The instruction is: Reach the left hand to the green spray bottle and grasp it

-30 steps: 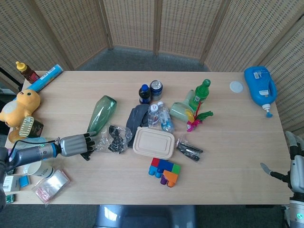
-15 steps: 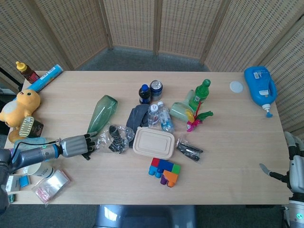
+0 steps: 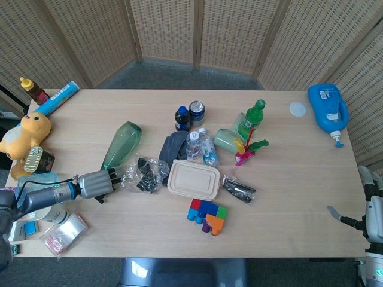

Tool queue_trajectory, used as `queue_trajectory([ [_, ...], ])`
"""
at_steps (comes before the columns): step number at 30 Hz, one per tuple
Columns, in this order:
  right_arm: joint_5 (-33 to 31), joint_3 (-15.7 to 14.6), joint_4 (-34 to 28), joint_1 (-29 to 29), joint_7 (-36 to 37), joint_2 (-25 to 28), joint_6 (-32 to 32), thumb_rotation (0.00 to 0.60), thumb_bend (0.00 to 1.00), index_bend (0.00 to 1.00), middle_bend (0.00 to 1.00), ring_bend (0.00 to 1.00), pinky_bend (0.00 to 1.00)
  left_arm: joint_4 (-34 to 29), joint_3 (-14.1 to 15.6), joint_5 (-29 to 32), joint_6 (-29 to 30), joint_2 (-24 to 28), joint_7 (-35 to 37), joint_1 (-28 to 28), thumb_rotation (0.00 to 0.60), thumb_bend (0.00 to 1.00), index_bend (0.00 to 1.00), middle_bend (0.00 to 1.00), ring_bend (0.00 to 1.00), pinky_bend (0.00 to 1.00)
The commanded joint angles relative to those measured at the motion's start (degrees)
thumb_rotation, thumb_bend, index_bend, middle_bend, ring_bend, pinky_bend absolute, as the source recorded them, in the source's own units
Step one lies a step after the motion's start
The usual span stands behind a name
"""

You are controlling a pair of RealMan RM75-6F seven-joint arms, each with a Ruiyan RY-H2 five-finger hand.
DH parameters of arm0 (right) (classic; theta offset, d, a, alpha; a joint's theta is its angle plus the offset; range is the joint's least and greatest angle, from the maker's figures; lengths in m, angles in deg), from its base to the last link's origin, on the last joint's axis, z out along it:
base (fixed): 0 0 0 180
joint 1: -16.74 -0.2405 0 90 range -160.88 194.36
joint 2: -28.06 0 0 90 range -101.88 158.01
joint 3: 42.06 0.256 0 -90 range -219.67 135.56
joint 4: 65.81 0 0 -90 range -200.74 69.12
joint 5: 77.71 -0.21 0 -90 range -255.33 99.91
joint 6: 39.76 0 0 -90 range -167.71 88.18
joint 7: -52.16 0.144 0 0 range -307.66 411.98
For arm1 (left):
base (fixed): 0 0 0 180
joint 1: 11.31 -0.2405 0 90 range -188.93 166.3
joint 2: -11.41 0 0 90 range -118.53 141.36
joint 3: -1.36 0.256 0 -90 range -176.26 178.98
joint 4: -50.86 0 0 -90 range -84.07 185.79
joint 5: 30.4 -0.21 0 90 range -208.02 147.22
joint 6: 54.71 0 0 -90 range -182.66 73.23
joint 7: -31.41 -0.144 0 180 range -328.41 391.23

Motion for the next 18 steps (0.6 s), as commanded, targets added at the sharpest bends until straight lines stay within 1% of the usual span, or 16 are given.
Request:
queue_trajectory([
  [1, 0.07, -0.04, -0.05, 0.01, 0.08, 0.04, 0.02, 0.584, 0.0, 0.0, 0.0, 0.0, 0.0, -0.3, -0.76, 0.81, 0.88, 0.1, -0.07, 0.06, 0.6, 0.0, 0.86, 0.0, 0.0, 0.01],
  [6, 0.24, -0.21, -0.25, 0.01, 0.56, 0.22, 0.3, 0.581, 0.0, 0.0, 0.0, 0.0, 0.0, -1.36, -4.37, 4.21, 4.16, 0.46, -0.43, 0.21, 0.6, 0.0, 0.86, 0.0, 0.0, 0.03],
  [14, 0.55, -0.33, -0.53, 0.08, 0.77, 0.42, 0.2, 0.584, 0.0, 0.0, 0.0, 0.0, 0.0, -3.66, -7.58, 6.82, 7.79, 2.27, -1.42, 1.71, 0.6, 0.0, 0.87, 0.0, 0.0, 0.05],
  [18, 0.96, -0.46, -0.79, 0.16, 0.94, 0.58, 0.07, 0.578, 0.0, 0.0, 0.0, 0.0, 0.0, -5.68, -9.65, 8.42, 9.29, 3.48, -2.28, 2.68, 0.6, 0.0, 0.87, 0.0, 0.0, 0.05],
])
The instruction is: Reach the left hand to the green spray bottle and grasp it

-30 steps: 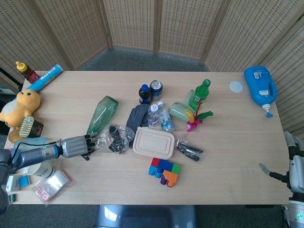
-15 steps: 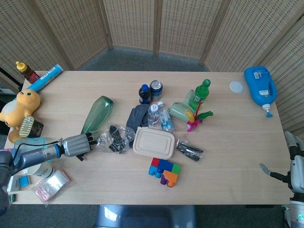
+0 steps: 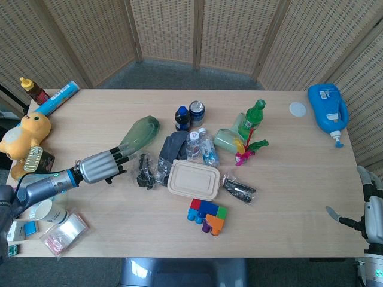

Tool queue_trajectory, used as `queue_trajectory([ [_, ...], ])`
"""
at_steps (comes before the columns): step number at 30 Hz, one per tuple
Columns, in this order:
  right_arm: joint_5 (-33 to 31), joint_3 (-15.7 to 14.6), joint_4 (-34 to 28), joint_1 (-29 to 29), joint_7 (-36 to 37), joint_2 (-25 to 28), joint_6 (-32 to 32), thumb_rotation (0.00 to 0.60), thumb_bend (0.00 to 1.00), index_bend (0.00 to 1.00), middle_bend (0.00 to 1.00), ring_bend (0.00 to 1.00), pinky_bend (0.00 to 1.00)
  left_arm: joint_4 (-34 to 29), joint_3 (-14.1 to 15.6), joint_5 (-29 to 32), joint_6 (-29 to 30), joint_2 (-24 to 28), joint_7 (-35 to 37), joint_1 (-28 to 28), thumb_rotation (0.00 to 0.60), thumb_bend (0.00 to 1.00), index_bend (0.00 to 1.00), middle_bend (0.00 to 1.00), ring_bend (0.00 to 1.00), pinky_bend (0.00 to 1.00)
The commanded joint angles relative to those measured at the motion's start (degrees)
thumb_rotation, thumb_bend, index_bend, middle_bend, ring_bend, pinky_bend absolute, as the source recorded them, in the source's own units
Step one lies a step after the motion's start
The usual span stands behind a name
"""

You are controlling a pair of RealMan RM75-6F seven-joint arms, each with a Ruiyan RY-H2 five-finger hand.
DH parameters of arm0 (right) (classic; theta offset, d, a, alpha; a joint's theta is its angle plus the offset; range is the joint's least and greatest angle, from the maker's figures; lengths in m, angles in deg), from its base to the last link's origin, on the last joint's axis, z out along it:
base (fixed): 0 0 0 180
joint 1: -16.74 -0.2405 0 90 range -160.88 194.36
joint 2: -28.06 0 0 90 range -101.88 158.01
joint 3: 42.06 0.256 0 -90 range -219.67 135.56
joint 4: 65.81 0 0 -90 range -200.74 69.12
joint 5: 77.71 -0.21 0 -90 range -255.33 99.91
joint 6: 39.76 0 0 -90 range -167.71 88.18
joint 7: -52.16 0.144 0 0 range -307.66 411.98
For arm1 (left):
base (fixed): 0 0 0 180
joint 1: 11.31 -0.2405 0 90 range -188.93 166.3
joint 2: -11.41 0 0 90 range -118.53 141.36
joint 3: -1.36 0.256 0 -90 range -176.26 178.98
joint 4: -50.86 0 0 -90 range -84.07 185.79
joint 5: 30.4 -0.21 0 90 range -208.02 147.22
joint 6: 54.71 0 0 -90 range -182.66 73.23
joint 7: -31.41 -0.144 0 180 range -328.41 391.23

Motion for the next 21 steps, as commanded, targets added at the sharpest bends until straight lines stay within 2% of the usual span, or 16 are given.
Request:
queue_trajectory([
  [1, 0.22, -0.08, -0.14, 0.07, 0.08, 0.1, -0.14, 0.582, 0.0, 0.0, 0.0, 0.0, 0.0, -1.48, -1.56, 1.22, 1.07, 1.07, -0.86, 0.89, 0.6, 0.0, 0.87, 0.0, 0.0, 0.05],
  [11, 0.84, -0.3, -0.69, 0.25, 0.99, 0.65, -0.21, 0.582, 0.0, 0.0, 0.0, 0.0, 0.0, -8.54, -6.77, 4.44, 3.39, 6.71, -3.57, 4.85, 0.6, 0.0, 0.87, 0.0, 0.0, 0.05],
  [21, 2.01, -0.62, -1.52, 0.56, 2.43, 1.43, -0.54, 0.584, 0.0, 0.0, 0.0, 0.0, 0.0, -20.24, -10.43, 5.07, 2.84, 14.8, -9.23, 9.38, 0.6, 0.0, 0.87, 0.0, 0.0, 0.05],
])
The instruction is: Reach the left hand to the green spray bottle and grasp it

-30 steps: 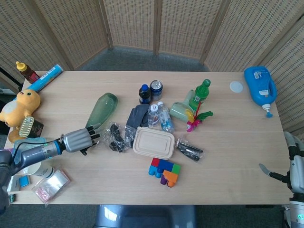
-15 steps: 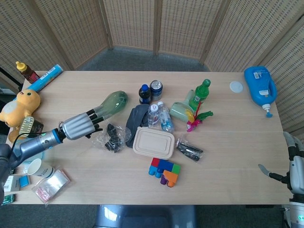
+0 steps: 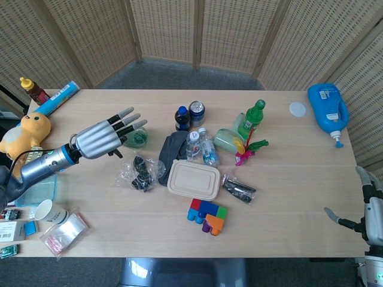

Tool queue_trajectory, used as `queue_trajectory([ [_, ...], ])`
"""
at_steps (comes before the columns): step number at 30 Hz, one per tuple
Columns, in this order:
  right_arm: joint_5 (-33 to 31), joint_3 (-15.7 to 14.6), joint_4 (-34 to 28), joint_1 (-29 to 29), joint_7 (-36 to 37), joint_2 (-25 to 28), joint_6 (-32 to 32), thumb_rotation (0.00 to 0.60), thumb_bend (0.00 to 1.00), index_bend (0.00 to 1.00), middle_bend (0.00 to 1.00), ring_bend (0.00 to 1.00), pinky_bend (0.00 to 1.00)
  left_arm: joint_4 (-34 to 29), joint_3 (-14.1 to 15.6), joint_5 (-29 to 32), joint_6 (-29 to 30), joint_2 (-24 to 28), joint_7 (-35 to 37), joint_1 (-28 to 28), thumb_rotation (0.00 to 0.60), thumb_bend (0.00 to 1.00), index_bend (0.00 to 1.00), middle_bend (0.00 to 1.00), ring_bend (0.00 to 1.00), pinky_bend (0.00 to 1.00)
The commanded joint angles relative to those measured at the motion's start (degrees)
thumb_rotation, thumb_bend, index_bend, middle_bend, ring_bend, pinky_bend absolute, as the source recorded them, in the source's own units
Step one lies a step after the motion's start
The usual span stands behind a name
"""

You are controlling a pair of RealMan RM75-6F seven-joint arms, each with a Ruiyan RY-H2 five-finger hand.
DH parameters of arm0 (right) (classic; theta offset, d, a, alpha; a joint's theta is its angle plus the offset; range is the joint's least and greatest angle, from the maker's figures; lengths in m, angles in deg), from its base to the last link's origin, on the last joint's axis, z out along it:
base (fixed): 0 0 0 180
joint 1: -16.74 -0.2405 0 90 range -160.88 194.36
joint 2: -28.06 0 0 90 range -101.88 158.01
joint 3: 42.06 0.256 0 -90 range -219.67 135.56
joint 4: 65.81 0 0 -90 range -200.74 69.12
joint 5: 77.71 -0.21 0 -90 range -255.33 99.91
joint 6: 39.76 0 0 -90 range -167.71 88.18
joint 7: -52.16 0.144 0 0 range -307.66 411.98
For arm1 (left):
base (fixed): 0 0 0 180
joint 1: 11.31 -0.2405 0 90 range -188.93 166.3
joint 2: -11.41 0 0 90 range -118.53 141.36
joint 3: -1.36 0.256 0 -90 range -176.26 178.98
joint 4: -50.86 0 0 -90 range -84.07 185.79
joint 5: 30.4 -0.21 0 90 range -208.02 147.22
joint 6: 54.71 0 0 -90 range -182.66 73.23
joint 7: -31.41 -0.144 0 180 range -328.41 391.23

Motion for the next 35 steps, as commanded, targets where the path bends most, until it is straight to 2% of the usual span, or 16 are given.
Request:
queue_trajectory([
  [1, 0.25, -0.02, -0.18, 0.11, 0.42, 0.25, -0.17, 0.584, 0.0, 0.0, 0.0, 0.0, 0.0, -4.19, -1.64, 0.32, -0.66, 3.14, -2.53, 1.83, 0.6, 0.0, 0.87, 0.0, 0.0, 0.05],
  [15, 1.51, -0.51, -0.84, 0.37, 1.51, 0.94, -0.46, 0.583, 0.0, 0.0, 0.0, 0.0, 0.0, -17.88, -9.31, 2.44, -3.34, 14.96, -8.08, 7.51, 0.6, 0.0, 0.87, 0.0, 0.0, 0.05],
  [26, 1.66, -0.81, -0.93, 0.29, 0.16, 0.54, -0.61, 0.58, 0.0, 0.0, 0.0, 0.0, 0.0, -22.99, -16.59, 4.09, -5.05, 20.56, -9.79, 12.49, 0.6, 0.0, 0.87, 0.0, 0.0, 0.05],
  [31, 1.42, -0.9, -0.69, 0.1, -0.29, 0.29, -0.25, 0.581, 0.0, 0.0, 0.0, 0.0, 0.0, -24.15, -18.12, 4.23, -5.64, 22.0, -10.22, 13.3, 0.6, 0.0, 0.87, 0.0, 0.0, 0.05],
  [35, 1.41, -0.95, -0.71, 0.02, -0.48, 0.2, -0.15, 0.582, 0.0, 0.0, 0.0, 0.0, 0.0, -24.37, -18.22, 4.13, -6.09, 22.1, -10.71, 12.95, 0.6, 0.0, 0.87, 0.0, 0.0, 0.05],
])
